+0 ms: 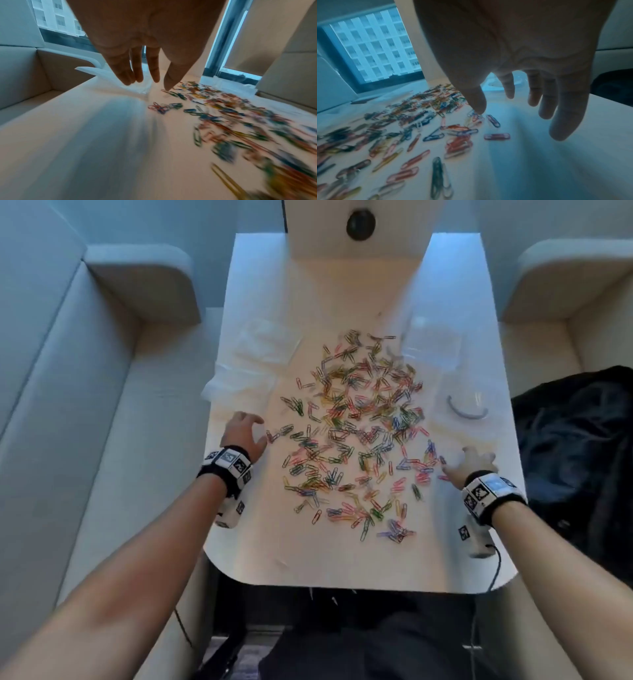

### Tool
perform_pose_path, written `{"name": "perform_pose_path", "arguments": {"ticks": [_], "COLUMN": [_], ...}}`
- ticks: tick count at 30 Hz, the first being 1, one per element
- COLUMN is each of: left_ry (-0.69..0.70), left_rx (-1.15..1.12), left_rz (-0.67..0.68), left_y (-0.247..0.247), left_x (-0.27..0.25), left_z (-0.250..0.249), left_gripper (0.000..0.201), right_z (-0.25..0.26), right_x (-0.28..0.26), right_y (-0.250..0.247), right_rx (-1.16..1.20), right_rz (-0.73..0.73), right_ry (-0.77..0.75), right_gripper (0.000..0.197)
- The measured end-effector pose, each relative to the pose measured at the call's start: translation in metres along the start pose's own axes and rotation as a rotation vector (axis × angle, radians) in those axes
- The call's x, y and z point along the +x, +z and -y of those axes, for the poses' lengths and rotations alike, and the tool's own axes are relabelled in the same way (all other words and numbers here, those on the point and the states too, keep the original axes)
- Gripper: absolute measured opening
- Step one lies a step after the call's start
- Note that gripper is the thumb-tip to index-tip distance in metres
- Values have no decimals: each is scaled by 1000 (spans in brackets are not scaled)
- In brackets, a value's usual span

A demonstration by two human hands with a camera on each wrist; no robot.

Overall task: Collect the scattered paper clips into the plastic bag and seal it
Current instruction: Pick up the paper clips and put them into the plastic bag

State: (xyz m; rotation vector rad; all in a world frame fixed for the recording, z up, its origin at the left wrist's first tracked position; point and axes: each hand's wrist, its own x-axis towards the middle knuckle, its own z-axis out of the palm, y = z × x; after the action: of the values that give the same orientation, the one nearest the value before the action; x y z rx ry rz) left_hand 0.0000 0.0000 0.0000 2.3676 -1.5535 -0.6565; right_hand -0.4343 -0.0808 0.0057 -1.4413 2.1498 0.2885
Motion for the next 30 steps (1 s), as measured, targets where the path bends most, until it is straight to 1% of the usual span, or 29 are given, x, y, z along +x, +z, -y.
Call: {"name": "perform_pose_path", "arguments": {"ticks": [2, 3, 5, 7, 9, 11, 12, 14, 16, 17, 18, 20, 22, 24, 25, 27, 30], "left_ry": [-49, -72, -127, -173, -222, -265, -277, -298, -331, -359, -390, -422, -400, -338, -294, -202, -98], "left_rx": [46, 53, 69, 108, 94, 67, 63, 71, 40, -3, -60, -192, -309, -388, -400, -396, -406], "left_rz": [-7, 1, 42, 50, 8, 8, 12, 3, -5, -16, -43, -114, -172, -205, -210, -213, -242], "left_y": [-1, 0, 4, 8, 10, 12, 14, 17, 18, 17, 15, 7, -1, -6, -8, -7, -2], "left_x": [24, 37, 58, 69, 75, 76, 76, 74, 71, 68, 66, 56, 41, 22, 12, -9, -31], "left_z": [-3, -4, -8, -11, -15, -20, -22, -27, -30, -30, -30, -31, -37, -51, -60, -75, -86], "left_gripper": [53, 59, 65, 66, 61, 49, 41, 26, 23, 24, 24, 23, 21, 23, 24, 27, 27], "right_z": [-3, -6, -10, -6, 3, 16, 23, 36, 44, 46, 47, 46, 40, 39, 39, 42, 44], "right_x": [4, 6, 13, 19, 19, 14, 12, 10, 7, 5, 4, 0, -2, -2, -2, -2, 2], "right_y": [4, 7, 19, 26, 31, 35, 35, 34, 34, 35, 36, 37, 42, 44, 43, 40, 36], "right_rx": [31, 49, 68, 104, 146, 184, 201, 199, 164, 133, 96, 52, 38, 55, 57, 54, 94], "right_rz": [-25, -24, -23, -30, -36, -27, -16, 6, 23, 18, -2, -51, -100, -145, -147, -134, -135], "right_ry": [71, 77, 21, -73, -185, -275, -312, -381, -446, -485, -528, -628, -734, -813, -825, -806, -728], "right_gripper": [63, 62, 62, 58, 58, 64, 68, 84, 95, 94, 89, 70, 46, 24, 19, 15, 12]}}
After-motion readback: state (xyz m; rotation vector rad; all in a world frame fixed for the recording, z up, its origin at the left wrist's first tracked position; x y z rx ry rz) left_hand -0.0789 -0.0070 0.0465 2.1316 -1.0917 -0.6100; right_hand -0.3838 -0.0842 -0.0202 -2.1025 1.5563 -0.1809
